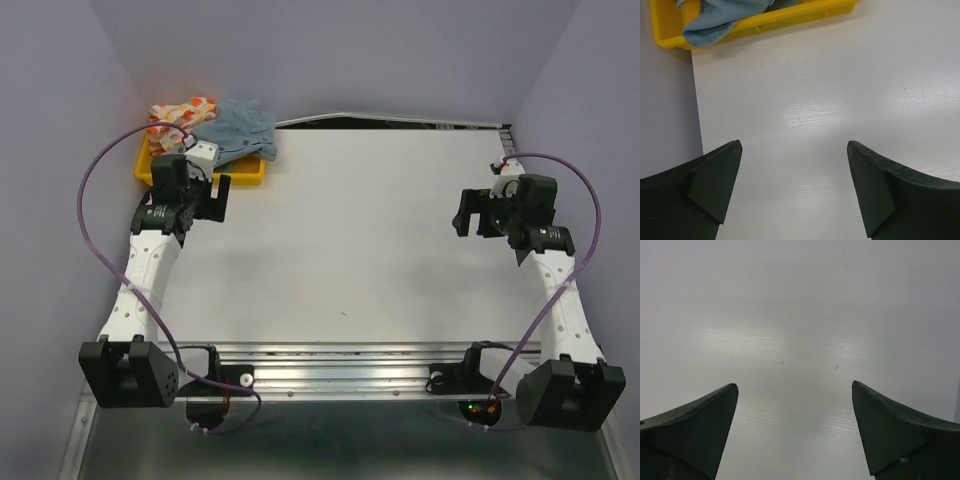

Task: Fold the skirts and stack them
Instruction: Grab the skirt from the pile

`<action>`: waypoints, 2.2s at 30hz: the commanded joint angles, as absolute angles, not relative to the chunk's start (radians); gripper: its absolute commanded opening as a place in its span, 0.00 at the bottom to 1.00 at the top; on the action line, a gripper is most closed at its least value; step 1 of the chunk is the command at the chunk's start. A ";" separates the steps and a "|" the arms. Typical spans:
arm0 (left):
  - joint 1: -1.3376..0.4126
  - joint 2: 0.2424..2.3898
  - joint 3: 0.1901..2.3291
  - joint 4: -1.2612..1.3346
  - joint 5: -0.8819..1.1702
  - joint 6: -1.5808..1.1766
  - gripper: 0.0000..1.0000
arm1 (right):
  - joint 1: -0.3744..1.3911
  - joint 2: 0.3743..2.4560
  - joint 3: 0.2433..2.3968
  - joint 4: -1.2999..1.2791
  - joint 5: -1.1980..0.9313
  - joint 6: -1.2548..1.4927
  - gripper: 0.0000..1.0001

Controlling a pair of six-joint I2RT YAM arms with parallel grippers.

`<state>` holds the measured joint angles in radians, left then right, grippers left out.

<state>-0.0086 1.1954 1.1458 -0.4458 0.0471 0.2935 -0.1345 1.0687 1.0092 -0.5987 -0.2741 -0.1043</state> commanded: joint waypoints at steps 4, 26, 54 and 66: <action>-0.031 1.307 1.319 -0.433 -0.026 0.474 0.99 | -0.138 1.100 1.063 -0.589 -0.308 -0.098 1.00; -0.083 2.026 1.921 -0.399 0.118 1.166 0.89 | -0.156 1.198 1.095 -0.577 -0.298 -0.075 1.00; -0.132 2.313 2.147 -0.233 0.086 1.092 0.30 | -0.175 1.177 1.098 -0.581 -0.227 -0.095 1.00; -0.133 2.033 2.308 -0.219 0.173 0.747 0.00 | -0.175 1.184 1.114 -0.577 -0.265 -0.074 1.00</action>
